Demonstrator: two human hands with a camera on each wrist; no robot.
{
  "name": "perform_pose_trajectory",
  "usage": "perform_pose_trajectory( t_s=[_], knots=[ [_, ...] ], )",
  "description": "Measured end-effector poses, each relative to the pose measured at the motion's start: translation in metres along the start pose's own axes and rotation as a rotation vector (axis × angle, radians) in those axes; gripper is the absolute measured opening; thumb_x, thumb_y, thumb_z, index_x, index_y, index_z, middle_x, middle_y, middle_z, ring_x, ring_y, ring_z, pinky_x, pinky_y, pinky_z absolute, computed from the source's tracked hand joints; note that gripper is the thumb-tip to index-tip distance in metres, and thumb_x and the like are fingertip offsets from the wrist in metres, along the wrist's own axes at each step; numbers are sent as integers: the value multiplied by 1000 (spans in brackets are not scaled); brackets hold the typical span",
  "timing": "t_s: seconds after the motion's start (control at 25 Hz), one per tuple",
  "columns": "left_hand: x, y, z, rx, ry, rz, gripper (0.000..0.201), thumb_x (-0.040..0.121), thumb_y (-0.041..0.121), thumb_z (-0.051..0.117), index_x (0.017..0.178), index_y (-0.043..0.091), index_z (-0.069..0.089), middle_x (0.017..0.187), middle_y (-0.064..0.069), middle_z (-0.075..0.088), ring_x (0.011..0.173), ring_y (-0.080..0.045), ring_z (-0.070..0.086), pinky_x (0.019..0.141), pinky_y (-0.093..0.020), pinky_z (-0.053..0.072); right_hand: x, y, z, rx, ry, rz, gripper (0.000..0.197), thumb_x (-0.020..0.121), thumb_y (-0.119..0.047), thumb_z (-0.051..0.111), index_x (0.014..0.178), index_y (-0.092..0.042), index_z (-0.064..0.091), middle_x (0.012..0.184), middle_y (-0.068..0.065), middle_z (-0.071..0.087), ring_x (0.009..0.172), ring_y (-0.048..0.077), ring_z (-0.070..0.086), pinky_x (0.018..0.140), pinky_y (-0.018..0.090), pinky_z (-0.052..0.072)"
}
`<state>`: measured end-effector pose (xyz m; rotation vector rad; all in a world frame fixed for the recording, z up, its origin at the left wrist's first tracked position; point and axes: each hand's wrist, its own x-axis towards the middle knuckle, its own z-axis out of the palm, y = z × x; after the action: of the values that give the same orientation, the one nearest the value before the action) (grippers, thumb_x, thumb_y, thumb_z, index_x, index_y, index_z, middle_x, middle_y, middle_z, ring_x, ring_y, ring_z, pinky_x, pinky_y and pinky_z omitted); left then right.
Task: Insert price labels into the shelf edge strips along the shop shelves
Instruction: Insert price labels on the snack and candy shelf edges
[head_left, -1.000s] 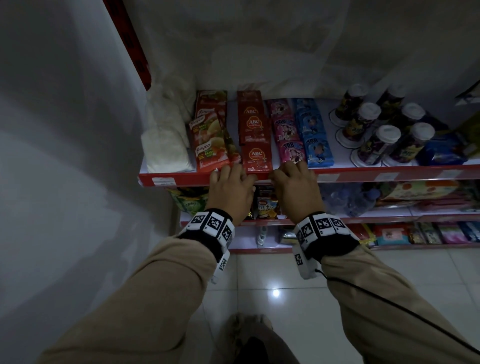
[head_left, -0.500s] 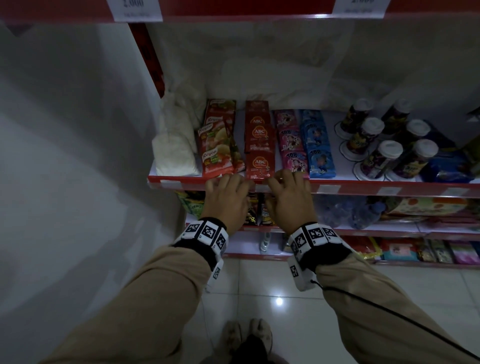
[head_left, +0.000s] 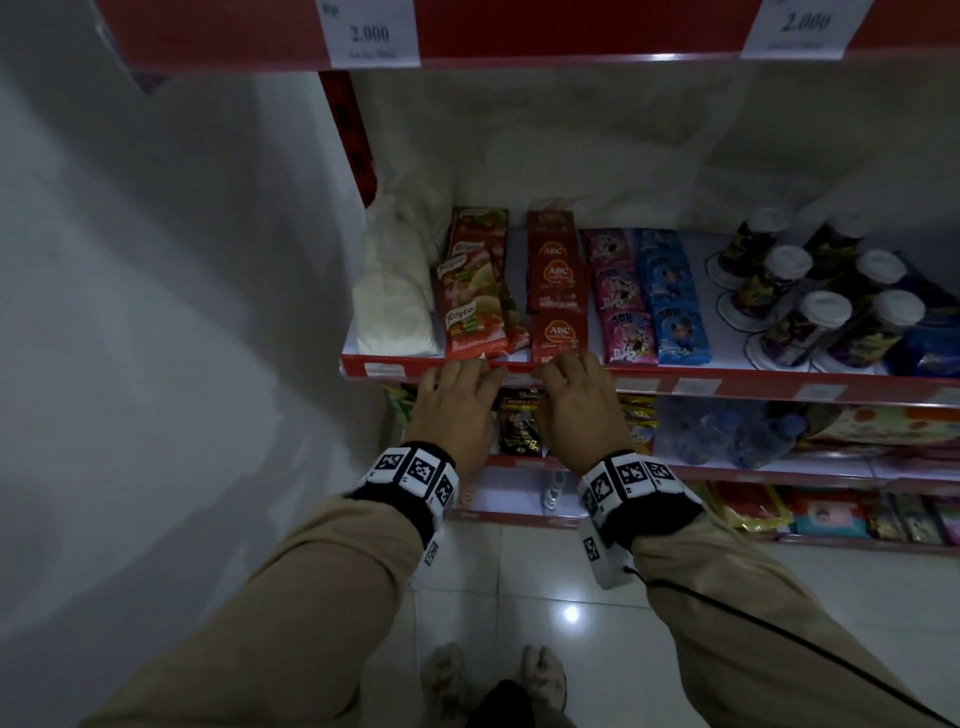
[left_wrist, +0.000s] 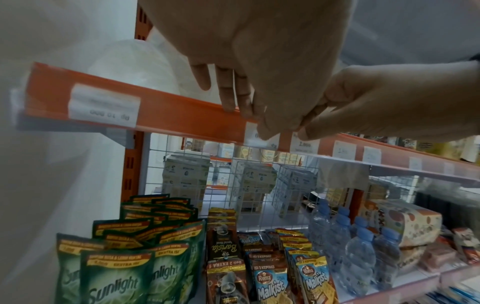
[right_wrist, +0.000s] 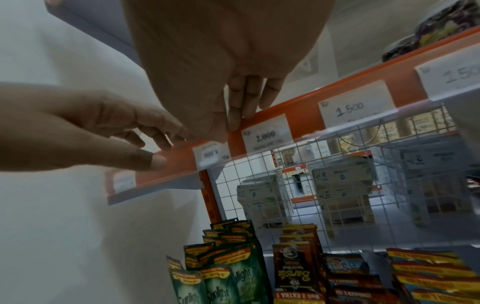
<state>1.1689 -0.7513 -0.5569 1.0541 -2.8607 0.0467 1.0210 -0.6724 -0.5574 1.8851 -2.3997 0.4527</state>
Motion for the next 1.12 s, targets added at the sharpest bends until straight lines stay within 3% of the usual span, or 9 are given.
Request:
perform_pose_trajectory(
  t_s=[0.12,0.36,0.56,0.68,0.84,0.96,1.12],
  knots=[
    [2,-2,1,9,4,19,57,80,30,60,135,22,47,125,-4,49,112,-27,44,85,-38,31,0,0,3,17,41,-19,35,63,-4,71,98,-5,64,95,16,62,88,34,55,73,37,45],
    [7,-10,5,-19,17,63,51,80,31,60,129,24,49,122,-2,48,109,-25,43,82,-37,30,3,-10,10,8,67,-43,34,66,-4,65,100,-5,66,94,14,65,89,34,56,72,39,47],
    [12,-18,7,-13,4,95,49,83,34,55,130,23,46,125,0,48,112,-24,43,84,-38,29,9,-19,11,-77,49,15,28,62,-13,69,89,-8,65,89,13,62,86,34,55,66,40,46],
    [16,-21,5,-41,0,106,42,84,34,54,124,22,50,122,-1,48,112,-24,41,85,-38,27,12,-21,13,-64,60,54,28,65,-16,71,90,-7,64,93,16,59,87,34,55,66,40,46],
    [19,-26,3,-165,-1,96,46,87,34,54,131,25,47,123,2,51,114,-22,42,90,-37,27,15,-16,12,21,142,97,16,77,-13,68,90,-8,64,97,17,58,87,35,53,69,39,45],
    [22,-29,2,-274,11,54,39,91,37,50,129,26,49,122,5,56,114,-20,45,92,-36,27,15,-13,10,331,204,124,13,79,-1,66,89,-8,65,90,12,65,84,30,57,70,34,45],
    [24,-28,1,-448,73,-11,34,95,41,46,123,24,55,108,5,64,107,-21,52,88,-36,29,19,-20,8,866,171,419,20,84,-4,66,100,-15,62,86,-2,68,76,4,64,68,16,51]
  ],
)
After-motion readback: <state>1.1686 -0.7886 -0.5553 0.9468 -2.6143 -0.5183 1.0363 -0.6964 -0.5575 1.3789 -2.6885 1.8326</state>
